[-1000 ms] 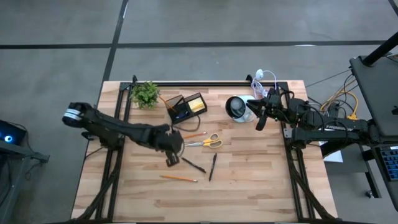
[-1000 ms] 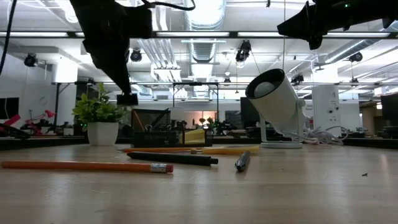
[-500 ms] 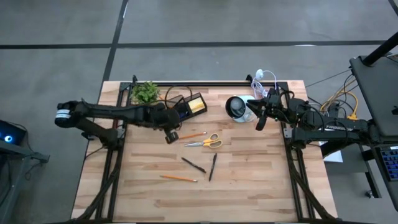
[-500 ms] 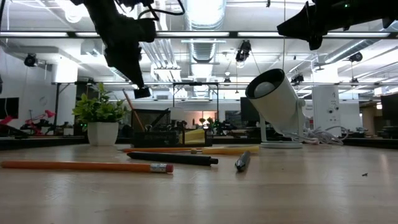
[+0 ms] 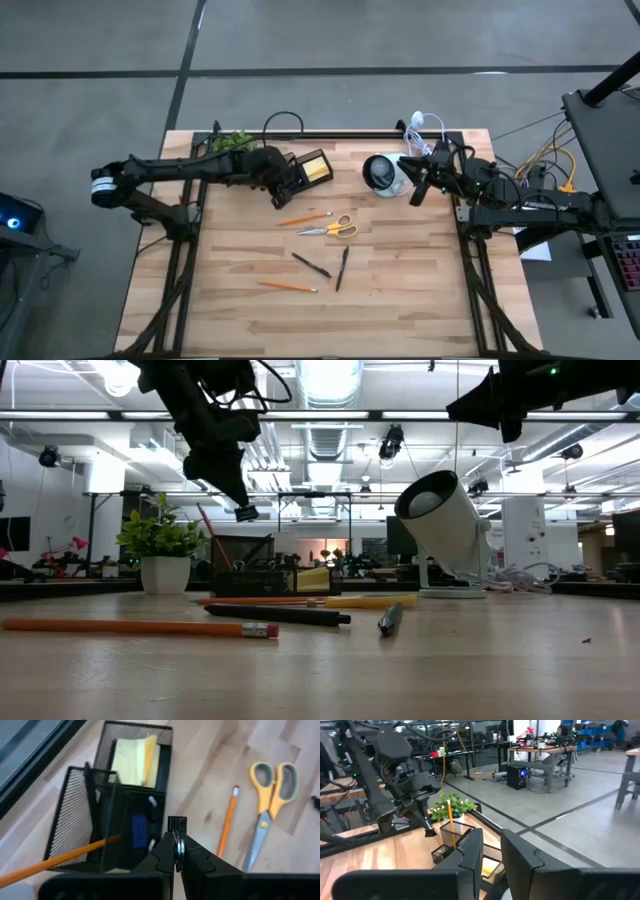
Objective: Pick and place office supplies into organizer
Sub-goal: Put the black binder clip into the black desk organizer
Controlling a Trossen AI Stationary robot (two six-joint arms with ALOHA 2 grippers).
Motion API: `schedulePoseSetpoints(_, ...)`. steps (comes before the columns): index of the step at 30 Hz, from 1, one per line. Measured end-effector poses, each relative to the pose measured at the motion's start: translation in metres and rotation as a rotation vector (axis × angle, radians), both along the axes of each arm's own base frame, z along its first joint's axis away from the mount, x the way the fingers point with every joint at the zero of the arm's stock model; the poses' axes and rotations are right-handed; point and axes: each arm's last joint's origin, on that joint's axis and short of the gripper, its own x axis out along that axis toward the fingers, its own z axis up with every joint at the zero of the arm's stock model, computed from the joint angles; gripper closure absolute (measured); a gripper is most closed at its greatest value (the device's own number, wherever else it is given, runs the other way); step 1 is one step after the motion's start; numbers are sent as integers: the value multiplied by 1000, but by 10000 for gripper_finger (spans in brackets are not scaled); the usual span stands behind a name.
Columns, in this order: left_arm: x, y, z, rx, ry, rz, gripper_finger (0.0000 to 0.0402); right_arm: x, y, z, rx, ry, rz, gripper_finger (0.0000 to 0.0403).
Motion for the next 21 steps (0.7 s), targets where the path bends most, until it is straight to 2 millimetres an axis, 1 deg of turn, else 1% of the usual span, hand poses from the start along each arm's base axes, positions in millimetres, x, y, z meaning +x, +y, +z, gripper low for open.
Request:
schedulePoseSetpoints(3, 0, 6, -1, 0, -2, 23, 402, 0, -1, 0, 16, -9, -27, 344)
schedulePoseSetpoints(8, 5, 14, -10, -6, 21, 47, 401, 0, -1, 0, 23, -12, -28, 344)
schedulePoseSetpoints(14, 16, 19, -28, -4, 105, 66, 402, 0, -1, 0, 24, -12, -27, 344)
schedulePoseSetpoints(21, 23, 23, -33, 42, 135, 99, 401, 0, -1, 0, 26, -13, -27, 344)
